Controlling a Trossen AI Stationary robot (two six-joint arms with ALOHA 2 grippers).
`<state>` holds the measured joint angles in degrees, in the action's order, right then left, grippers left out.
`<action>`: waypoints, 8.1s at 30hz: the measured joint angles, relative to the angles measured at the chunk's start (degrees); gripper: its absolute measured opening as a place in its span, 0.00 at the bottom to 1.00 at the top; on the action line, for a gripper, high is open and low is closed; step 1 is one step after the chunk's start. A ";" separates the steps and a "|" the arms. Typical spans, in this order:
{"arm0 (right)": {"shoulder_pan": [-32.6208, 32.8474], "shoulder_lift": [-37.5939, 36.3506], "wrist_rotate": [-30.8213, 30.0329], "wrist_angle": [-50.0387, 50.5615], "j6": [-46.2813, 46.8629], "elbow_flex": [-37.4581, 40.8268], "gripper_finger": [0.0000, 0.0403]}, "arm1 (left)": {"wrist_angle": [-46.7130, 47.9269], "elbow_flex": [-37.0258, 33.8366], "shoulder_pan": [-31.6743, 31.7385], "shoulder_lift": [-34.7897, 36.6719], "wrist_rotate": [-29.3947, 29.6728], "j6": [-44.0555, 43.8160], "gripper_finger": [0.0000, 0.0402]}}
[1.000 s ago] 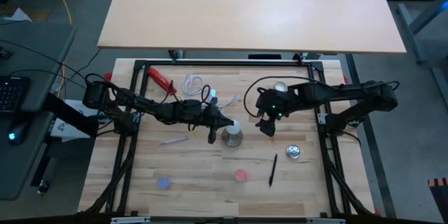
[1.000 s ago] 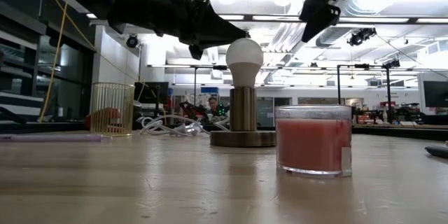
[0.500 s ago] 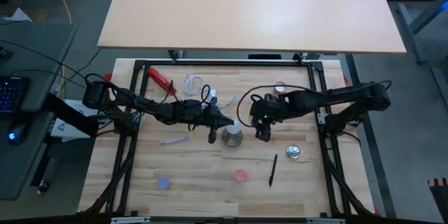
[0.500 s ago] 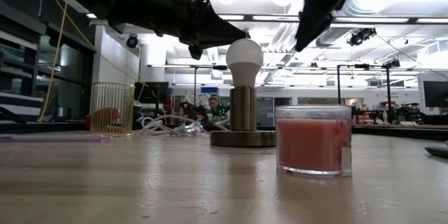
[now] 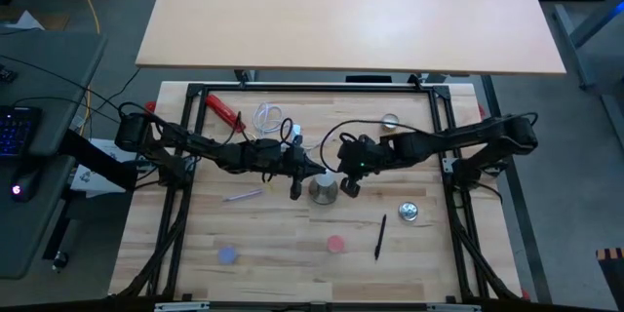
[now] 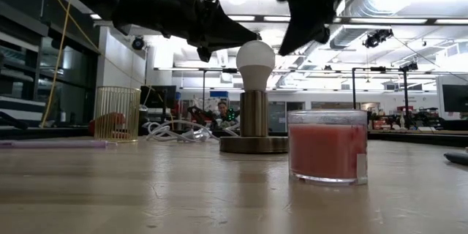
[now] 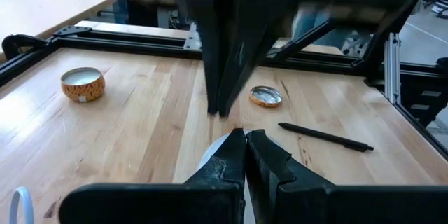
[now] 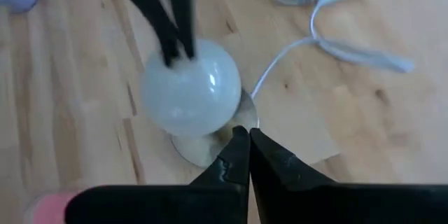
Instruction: Screw lightbulb
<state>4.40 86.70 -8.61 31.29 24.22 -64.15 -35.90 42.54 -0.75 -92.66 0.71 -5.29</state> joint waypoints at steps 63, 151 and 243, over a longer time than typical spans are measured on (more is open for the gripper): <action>-0.77 -3.98 0.03 -12.72 3.86 7.96 0.00 | 16.15 -4.21 -3.54 9.22 4.59 -0.21 0.00; -2.93 0.39 3.53 -21.13 -4.94 8.03 0.00 | 6.27 3.96 -8.68 -6.45 10.54 2.57 0.00; 2.97 -3.17 4.60 -10.17 8.44 8.05 0.00 | 11.52 3.98 -0.59 -3.28 11.81 11.55 0.00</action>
<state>7.38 83.53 -4.01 21.12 32.66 -56.10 -24.38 46.52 -1.35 -95.94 12.52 6.26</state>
